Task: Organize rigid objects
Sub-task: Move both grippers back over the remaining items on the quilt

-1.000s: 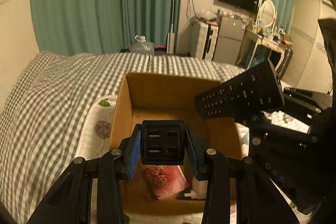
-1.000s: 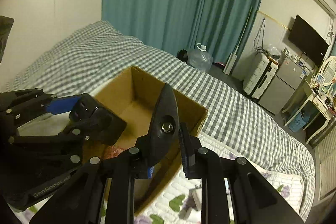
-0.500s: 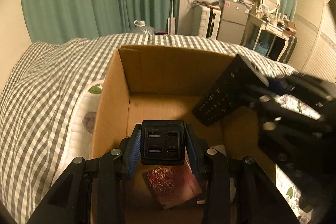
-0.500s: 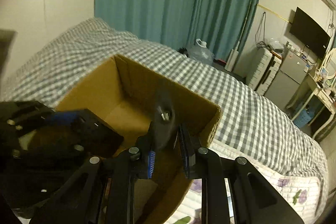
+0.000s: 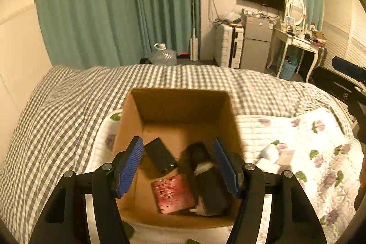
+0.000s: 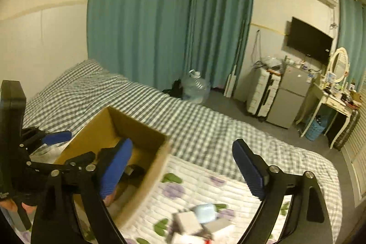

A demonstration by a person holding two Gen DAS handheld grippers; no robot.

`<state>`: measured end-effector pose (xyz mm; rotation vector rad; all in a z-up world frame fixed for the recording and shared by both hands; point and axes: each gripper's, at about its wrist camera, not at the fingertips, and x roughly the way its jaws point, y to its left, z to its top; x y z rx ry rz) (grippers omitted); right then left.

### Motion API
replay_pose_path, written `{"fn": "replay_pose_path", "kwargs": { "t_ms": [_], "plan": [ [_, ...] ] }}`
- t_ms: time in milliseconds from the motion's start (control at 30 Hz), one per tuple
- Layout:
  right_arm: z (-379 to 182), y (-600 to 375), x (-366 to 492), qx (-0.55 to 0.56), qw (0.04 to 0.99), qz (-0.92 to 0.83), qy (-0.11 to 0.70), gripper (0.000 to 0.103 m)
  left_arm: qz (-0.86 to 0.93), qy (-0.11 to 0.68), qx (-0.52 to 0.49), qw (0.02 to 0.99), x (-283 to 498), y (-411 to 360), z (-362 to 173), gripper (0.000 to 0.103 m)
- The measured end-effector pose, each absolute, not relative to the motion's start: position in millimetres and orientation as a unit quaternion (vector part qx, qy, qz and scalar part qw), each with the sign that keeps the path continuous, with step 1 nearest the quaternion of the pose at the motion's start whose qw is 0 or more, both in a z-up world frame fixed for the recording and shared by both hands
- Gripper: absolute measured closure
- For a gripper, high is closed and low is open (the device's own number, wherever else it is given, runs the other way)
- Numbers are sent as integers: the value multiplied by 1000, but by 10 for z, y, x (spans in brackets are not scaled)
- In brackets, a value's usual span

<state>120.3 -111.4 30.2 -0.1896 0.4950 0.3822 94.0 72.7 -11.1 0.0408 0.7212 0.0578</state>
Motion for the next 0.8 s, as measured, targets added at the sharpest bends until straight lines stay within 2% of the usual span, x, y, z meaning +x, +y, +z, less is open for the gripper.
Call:
{"fn": "replay_pose_path", "kwargs": {
  "t_ms": [133, 333, 533, 800],
  "plan": [
    [350, -1494, 1082, -91, 953, 166, 238, 10, 14, 347, 23, 937, 861, 425, -23, 35],
    [130, -1904, 1080, -94, 945, 166, 265, 9, -1, 361, 17, 932, 844, 12, -120, 35],
    [-356, -2310, 1214, -109, 932, 159, 306, 9, -13, 397, 26, 917, 949, -453, -450, 35],
    [-809, -2791, 1399, -85, 916, 157, 360, 9, -44, 455, 45, 888, 1034, -1050, -1147, 35]
  ]
}}
